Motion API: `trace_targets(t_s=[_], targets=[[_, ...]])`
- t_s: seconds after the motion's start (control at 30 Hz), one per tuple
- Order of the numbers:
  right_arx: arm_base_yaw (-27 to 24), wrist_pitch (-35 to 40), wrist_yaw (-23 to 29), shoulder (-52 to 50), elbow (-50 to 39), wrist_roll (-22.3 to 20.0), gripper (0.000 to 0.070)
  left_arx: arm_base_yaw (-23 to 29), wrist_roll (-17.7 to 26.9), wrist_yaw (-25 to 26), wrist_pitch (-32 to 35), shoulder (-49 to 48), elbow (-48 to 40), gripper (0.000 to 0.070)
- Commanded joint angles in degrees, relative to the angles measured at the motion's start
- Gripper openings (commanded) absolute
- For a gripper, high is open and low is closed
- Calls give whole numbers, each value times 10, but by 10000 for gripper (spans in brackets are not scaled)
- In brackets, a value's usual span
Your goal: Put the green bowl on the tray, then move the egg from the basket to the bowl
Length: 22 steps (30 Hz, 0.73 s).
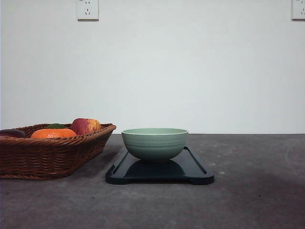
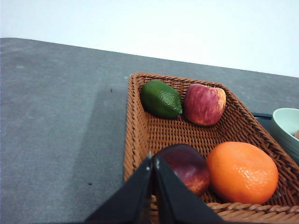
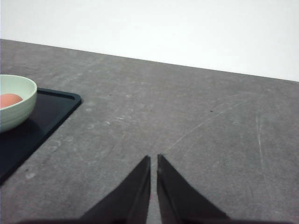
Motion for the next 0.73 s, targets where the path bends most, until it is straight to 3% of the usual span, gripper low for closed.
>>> trace_targets(t_s=[0.0, 0.7], targets=[[0, 6, 0, 0, -2, 8, 18, 1, 7, 1, 6, 0, -11, 0], [0, 6, 0, 0, -2, 8, 18, 1, 7, 1, 6, 0, -11, 0]])
